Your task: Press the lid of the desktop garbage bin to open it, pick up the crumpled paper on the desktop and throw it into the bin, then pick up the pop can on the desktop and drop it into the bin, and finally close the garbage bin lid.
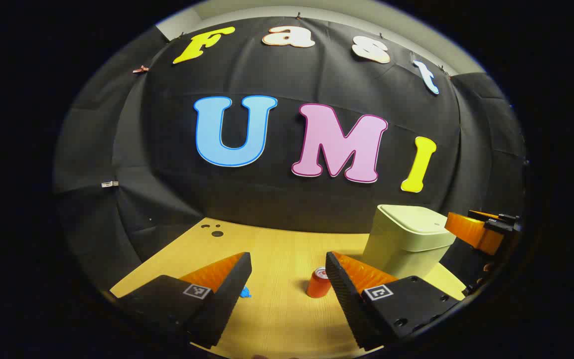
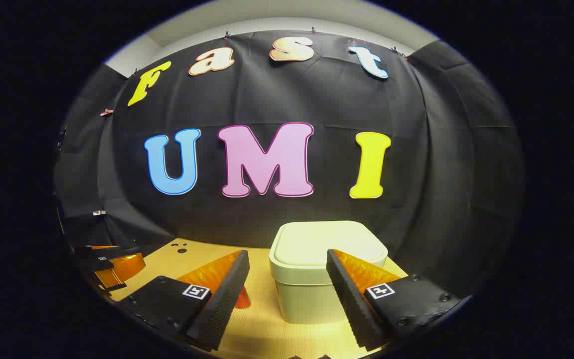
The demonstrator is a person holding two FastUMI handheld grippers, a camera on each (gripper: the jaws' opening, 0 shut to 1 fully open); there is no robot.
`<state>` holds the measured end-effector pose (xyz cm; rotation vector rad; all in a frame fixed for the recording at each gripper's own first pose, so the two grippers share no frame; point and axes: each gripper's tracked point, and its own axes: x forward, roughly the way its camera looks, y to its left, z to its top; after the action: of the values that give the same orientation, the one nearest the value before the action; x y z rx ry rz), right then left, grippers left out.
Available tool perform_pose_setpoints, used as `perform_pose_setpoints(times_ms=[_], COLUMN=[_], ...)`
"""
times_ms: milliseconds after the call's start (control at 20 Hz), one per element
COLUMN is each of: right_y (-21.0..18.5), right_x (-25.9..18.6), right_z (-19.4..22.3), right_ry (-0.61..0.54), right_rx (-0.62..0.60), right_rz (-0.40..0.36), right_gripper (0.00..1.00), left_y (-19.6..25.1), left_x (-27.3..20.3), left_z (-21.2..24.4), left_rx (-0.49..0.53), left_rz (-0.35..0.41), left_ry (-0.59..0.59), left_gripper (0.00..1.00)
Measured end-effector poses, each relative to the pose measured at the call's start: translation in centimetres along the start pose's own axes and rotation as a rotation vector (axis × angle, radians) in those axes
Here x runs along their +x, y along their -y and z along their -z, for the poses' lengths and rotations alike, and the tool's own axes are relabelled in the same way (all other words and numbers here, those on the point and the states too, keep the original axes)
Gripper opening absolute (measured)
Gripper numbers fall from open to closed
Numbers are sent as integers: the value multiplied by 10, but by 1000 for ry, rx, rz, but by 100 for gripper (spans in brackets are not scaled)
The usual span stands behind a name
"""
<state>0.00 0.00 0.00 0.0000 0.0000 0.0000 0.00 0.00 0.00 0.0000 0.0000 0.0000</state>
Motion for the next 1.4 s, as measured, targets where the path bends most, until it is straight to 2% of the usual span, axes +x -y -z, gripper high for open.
perform_pose_setpoints(times_ms=[600,1400], right_y=[10,-1], right_x=[4,4], right_z=[4,6], right_ry=[-11,-19], right_rx=[1,-40], right_rz=[26,16], right_gripper=[98,98], left_y=[0,0], left_x=[10,15], left_z=[15,24], left_rx=[9,20], left_rz=[1,22], left_ry=[-24,-48], left_gripper=[95,96])
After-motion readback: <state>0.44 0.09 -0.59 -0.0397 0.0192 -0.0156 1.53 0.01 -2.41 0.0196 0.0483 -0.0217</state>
